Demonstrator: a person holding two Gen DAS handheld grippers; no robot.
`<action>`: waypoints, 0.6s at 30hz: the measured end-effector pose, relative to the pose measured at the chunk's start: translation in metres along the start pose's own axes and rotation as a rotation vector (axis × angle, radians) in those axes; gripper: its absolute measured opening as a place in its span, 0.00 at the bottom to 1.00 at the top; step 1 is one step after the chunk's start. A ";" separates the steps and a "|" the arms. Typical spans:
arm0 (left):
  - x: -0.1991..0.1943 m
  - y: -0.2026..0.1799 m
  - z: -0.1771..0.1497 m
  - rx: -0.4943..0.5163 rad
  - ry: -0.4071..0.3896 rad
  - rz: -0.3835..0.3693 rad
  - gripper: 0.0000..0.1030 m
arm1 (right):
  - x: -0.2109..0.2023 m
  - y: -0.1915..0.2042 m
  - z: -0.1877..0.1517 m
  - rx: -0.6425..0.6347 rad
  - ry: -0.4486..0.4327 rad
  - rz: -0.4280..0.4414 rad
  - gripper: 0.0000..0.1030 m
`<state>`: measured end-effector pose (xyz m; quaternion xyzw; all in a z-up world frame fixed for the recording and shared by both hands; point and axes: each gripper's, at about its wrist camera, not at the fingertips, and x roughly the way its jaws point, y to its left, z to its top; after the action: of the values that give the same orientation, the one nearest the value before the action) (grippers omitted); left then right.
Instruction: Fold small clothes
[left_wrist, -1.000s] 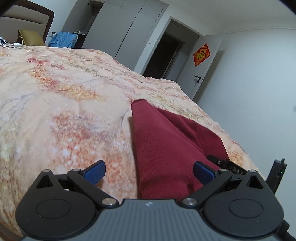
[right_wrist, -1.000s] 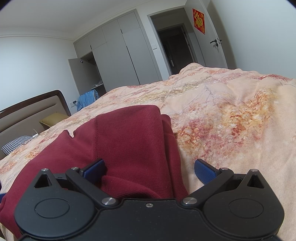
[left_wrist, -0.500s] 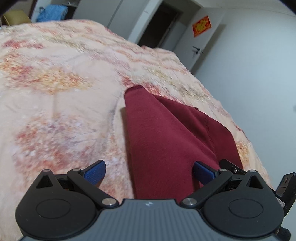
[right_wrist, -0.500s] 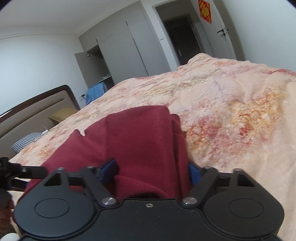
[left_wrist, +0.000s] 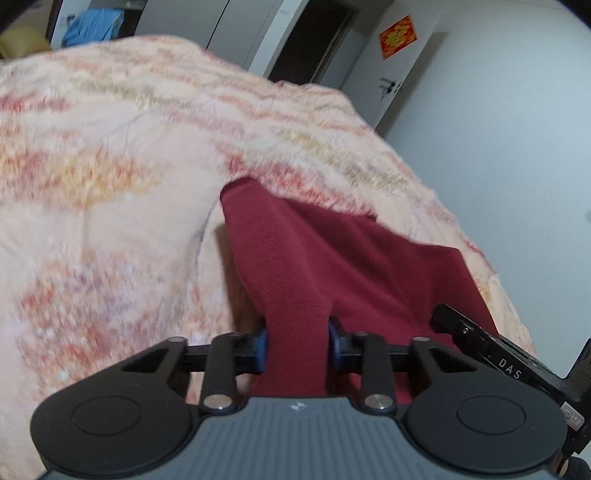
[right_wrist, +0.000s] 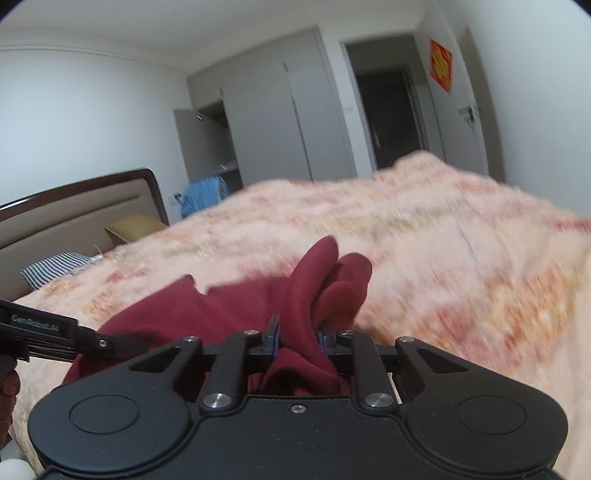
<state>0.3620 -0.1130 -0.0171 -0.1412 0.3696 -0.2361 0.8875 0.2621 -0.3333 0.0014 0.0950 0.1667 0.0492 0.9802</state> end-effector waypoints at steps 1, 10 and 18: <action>-0.005 -0.001 0.003 0.007 -0.014 -0.004 0.28 | 0.001 0.007 0.004 -0.012 -0.015 0.012 0.18; -0.066 0.019 0.037 0.102 -0.210 0.141 0.27 | 0.058 0.077 0.024 -0.031 -0.045 0.161 0.18; -0.079 0.079 0.043 0.001 -0.228 0.287 0.27 | 0.117 0.121 0.006 -0.070 0.077 0.161 0.19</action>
<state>0.3696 -0.0010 0.0256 -0.1122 0.2828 -0.0898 0.9483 0.3662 -0.2016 -0.0056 0.0718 0.1943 0.1371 0.9687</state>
